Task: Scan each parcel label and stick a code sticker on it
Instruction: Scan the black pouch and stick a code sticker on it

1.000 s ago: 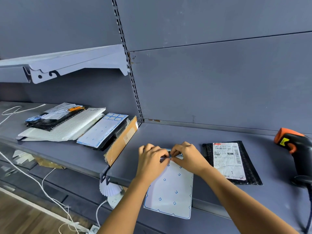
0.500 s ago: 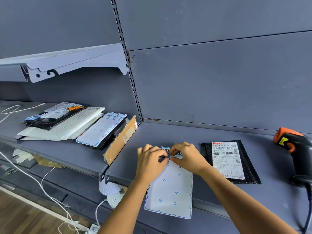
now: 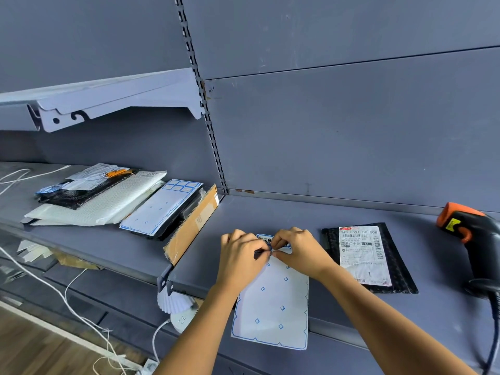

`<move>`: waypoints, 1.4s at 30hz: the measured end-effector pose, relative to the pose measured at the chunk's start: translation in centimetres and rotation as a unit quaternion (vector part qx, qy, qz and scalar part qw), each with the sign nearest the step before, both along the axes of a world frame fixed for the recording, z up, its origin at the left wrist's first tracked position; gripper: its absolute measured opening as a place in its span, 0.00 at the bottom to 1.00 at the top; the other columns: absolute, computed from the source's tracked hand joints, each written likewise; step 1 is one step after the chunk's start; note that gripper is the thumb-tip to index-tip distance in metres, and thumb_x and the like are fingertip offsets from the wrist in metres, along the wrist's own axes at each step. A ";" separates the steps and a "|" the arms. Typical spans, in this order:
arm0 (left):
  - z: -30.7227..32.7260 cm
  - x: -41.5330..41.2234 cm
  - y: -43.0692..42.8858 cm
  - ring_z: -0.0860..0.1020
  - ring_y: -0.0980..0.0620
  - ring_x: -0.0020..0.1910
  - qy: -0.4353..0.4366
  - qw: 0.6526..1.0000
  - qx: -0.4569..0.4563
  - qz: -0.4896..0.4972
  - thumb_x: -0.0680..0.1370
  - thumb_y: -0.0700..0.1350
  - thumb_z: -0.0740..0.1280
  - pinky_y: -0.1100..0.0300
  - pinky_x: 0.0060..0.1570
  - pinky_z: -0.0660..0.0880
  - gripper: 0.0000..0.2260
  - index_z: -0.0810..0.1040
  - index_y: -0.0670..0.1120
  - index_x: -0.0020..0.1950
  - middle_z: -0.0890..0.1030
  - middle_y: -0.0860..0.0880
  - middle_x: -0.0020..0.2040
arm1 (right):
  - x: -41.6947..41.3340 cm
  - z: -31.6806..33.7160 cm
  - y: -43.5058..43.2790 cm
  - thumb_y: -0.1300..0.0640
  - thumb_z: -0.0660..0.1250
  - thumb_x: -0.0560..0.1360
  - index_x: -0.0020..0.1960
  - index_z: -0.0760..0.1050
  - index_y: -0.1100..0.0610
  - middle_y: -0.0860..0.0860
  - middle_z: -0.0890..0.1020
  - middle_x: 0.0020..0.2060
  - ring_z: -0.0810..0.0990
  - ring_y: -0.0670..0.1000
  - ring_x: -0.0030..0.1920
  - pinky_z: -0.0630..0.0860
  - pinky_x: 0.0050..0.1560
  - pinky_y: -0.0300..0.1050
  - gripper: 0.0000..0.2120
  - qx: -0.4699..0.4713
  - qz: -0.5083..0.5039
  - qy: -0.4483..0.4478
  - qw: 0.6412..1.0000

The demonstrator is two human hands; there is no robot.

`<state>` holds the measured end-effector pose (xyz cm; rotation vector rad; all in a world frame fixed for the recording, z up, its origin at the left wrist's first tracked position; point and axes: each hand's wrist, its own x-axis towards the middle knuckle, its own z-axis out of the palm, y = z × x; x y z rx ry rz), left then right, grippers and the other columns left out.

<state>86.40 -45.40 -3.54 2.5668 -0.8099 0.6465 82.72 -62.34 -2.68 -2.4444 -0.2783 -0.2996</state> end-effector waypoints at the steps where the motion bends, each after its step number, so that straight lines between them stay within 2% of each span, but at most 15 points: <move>1: 0.0 0.0 0.0 0.75 0.51 0.38 -0.002 1.000 0.001 0.000 0.68 0.51 0.68 0.57 0.40 0.61 0.04 0.80 0.54 0.36 0.79 0.58 0.34 | 0.0 0.0 0.0 0.57 0.69 0.72 0.49 0.79 0.54 0.43 0.81 0.42 0.77 0.45 0.50 0.73 0.56 0.49 0.06 0.000 -0.001 0.000 1.000; 4: 0.0 -0.1 0.0 0.74 0.51 0.38 0.002 1.000 -0.005 0.002 0.70 0.51 0.65 0.57 0.40 0.61 0.05 0.80 0.54 0.36 0.80 0.57 0.34 | -0.1 0.1 0.0 0.58 0.69 0.72 0.50 0.79 0.55 0.37 0.75 0.38 0.78 0.46 0.50 0.73 0.57 0.48 0.07 -0.003 0.002 0.000 1.000; 8: 0.0 -0.1 0.0 0.75 0.50 0.40 0.022 0.999 -0.025 0.001 0.73 0.48 0.65 0.58 0.43 0.60 0.06 0.80 0.50 0.38 0.80 0.55 0.37 | 0.0 0.0 -0.1 0.58 0.69 0.72 0.50 0.79 0.55 0.40 0.77 0.40 0.79 0.46 0.50 0.73 0.57 0.49 0.08 -0.003 -0.002 -0.006 1.000; 11: 0.0 -0.1 0.1 0.75 0.51 0.43 0.036 0.999 -0.026 -0.008 0.75 0.46 0.65 0.58 0.44 0.59 0.05 0.80 0.49 0.41 0.81 0.55 0.40 | 0.1 -0.3 -0.1 0.57 0.68 0.72 0.53 0.79 0.54 0.45 0.80 0.47 0.78 0.48 0.51 0.72 0.58 0.50 0.10 -0.014 -0.004 -0.001 1.000; 13: 0.0 -0.2 0.1 0.76 0.51 0.42 0.048 0.998 -0.033 -0.012 0.76 0.46 0.65 0.58 0.44 0.60 0.06 0.79 0.48 0.41 0.81 0.55 0.40 | 0.2 -0.4 0.0 0.57 0.66 0.74 0.57 0.79 0.53 0.47 0.78 0.55 0.77 0.49 0.54 0.70 0.60 0.49 0.13 -0.035 0.001 0.001 0.999; 15: 0.0 -0.2 0.1 0.76 0.51 0.41 0.055 0.998 -0.039 -0.014 0.76 0.46 0.65 0.59 0.43 0.59 0.05 0.79 0.48 0.41 0.81 0.54 0.40 | 0.2 -0.4 0.1 0.56 0.64 0.75 0.62 0.78 0.53 0.48 0.75 0.61 0.74 0.50 0.59 0.66 0.63 0.47 0.15 -0.062 0.004 0.006 0.998; 18: 0.0 -0.3 0.1 0.75 0.52 0.41 0.063 0.997 -0.043 -0.018 0.77 0.45 0.66 0.60 0.44 0.59 0.05 0.78 0.48 0.42 0.81 0.54 0.40 | 0.3 -0.4 0.2 0.54 0.62 0.77 0.64 0.76 0.53 0.47 0.74 0.64 0.71 0.50 0.62 0.63 0.65 0.44 0.16 -0.089 -0.001 0.012 0.996; 29: -0.3 -0.2 0.2 0.76 0.52 0.36 0.073 0.995 -0.063 -0.012 0.76 0.43 0.64 0.58 0.46 0.64 0.06 0.75 0.46 0.40 0.79 0.53 0.36 | 0.3 -0.3 0.1 0.55 0.63 0.76 0.63 0.77 0.55 0.49 0.76 0.62 0.72 0.52 0.61 0.67 0.64 0.44 0.16 -0.075 0.003 0.014 0.997; 34: -0.5 -0.1 0.4 0.75 0.53 0.35 0.068 0.995 -0.069 -0.009 0.76 0.42 0.64 0.60 0.47 0.61 0.05 0.75 0.46 0.39 0.79 0.53 0.35 | 0.3 -0.3 0.1 0.56 0.63 0.76 0.62 0.77 0.56 0.49 0.77 0.61 0.72 0.52 0.61 0.68 0.62 0.42 0.15 -0.070 0.008 0.012 0.997; 39: -0.4 -0.2 0.3 0.75 0.52 0.37 0.056 0.997 -0.056 -0.018 0.76 0.46 0.62 0.59 0.46 0.63 0.07 0.76 0.47 0.40 0.79 0.53 0.36 | 0.2 -0.4 0.1 0.57 0.64 0.76 0.67 0.72 0.54 0.50 0.77 0.61 0.72 0.52 0.61 0.67 0.59 0.39 0.19 -0.054 0.005 0.006 0.999; 42: -0.3 -0.1 0.3 0.76 0.52 0.37 0.055 0.997 -0.051 -0.016 0.75 0.47 0.61 0.58 0.46 0.64 0.08 0.76 0.47 0.40 0.79 0.54 0.36 | 0.2 -0.5 0.1 0.58 0.63 0.77 0.66 0.73 0.54 0.50 0.77 0.61 0.72 0.52 0.60 0.67 0.58 0.39 0.17 -0.061 0.010 -0.001 0.998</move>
